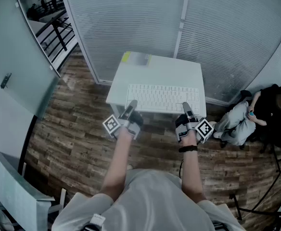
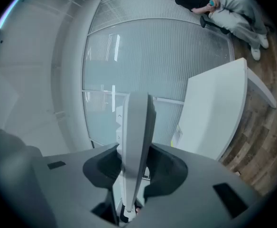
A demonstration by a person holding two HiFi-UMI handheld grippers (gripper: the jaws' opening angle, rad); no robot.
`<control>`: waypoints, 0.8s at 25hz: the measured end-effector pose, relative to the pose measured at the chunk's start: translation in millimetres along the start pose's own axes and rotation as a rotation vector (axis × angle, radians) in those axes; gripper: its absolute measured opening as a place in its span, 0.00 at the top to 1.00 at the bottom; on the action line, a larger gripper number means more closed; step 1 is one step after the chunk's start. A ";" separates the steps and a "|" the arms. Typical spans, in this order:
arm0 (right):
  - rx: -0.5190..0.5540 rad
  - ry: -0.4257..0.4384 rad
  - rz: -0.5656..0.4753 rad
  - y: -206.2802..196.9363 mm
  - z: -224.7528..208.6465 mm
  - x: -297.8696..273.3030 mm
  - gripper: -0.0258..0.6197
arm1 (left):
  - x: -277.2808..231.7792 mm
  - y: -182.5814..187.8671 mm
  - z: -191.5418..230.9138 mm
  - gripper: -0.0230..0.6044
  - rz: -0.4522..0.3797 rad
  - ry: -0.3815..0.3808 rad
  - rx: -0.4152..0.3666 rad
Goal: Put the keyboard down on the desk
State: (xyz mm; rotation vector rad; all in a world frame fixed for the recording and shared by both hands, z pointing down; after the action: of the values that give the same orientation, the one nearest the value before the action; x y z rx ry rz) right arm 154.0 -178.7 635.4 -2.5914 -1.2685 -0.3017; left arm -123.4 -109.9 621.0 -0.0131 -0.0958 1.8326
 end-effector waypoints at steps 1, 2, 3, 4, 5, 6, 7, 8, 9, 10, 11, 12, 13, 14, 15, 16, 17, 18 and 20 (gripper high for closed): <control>-0.002 0.000 0.004 0.0 0.7 1.2 0.75 | -0.5 -0.9 -2.2 0.75 -0.003 -0.002 -0.001; -0.006 0.001 0.007 0.1 1.2 2.3 0.75 | -0.9 -1.7 -4.4 0.75 -0.005 -0.003 -0.002; -0.011 0.003 0.007 0.3 1.4 3.3 0.75 | -1.2 -2.6 -6.4 0.75 -0.006 -0.004 -0.005; -0.016 0.004 0.004 0.8 1.1 4.1 0.75 | -1.4 -3.4 -8.2 0.75 -0.006 -0.004 -0.009; -0.021 0.005 0.000 1.6 0.6 4.6 0.75 | -1.6 -4.1 -9.8 0.75 -0.005 -0.004 -0.014; -0.026 0.004 -0.004 2.4 0.5 4.5 0.75 | -1.7 -4.6 -11.8 0.75 -0.004 -0.003 -0.017; -0.030 0.003 -0.005 2.9 1.0 3.7 0.75 | -1.6 -5.0 -13.9 0.75 -0.004 -0.001 -0.018; -0.035 0.003 -0.004 2.8 1.7 2.6 0.75 | -1.2 -4.8 -15.5 0.75 -0.004 0.002 -0.018; -0.039 0.006 -0.002 2.3 2.2 1.8 0.75 | -0.6 -4.4 -15.9 0.75 -0.004 0.006 -0.018; -0.041 0.009 -0.001 1.8 1.7 1.7 0.75 | -0.1 -4.0 -15.0 0.75 -0.005 0.009 -0.018; -0.043 0.011 -0.001 1.6 0.3 2.3 0.75 | 0.3 -4.2 -13.2 0.75 -0.006 0.011 -0.018; -0.043 0.011 -0.003 2.3 -2.4 4.0 0.75 | 0.7 -5.4 -11.0 0.75 -0.008 0.013 -0.016; -0.044 0.010 -0.005 3.3 -5.6 7.3 0.75 | 1.4 -8.1 -8.4 0.75 -0.009 0.015 -0.015; -0.049 0.011 -0.007 4.0 -7.8 12.4 0.75 | 3.1 -12.5 -5.5 0.75 -0.010 0.017 -0.016; -0.055 0.013 -0.010 4.3 -8.8 19.6 0.75 | 6.0 -18.6 -2.7 0.75 -0.010 0.019 -0.015; -0.060 0.016 -0.013 4.3 -8.7 28.0 0.75 | 9.7 -25.5 -0.9 0.75 -0.009 0.017 -0.012; -0.061 0.021 -0.015 4.3 -7.7 35.3 0.75 | 13.1 -31.5 -0.4 0.75 -0.010 0.015 -0.007; -0.060 0.026 -0.017 4.1 -6.2 39.2 0.75 | 14.8 -34.4 -0.7 0.75 -0.011 0.013 -0.001; -0.057 0.026 -0.021 4.4 -6.3 33.8 0.75 | 10.8 -29.3 -1.7 0.75 -0.012 0.017 0.005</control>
State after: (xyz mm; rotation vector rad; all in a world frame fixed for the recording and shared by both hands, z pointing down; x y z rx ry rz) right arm 177.3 -158.1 650.5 -2.6137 -1.2978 -0.3793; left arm -97.9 -91.8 621.9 -0.0243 -0.0797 1.8208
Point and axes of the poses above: the fingertips, and each gripper's own axes: x backward along the fingers, z to its left, y out of its top, the point moved 3 cm from there along x, backward along the fingers, and after that the axes turned 10 degrees about y, right-handed, at the moved point
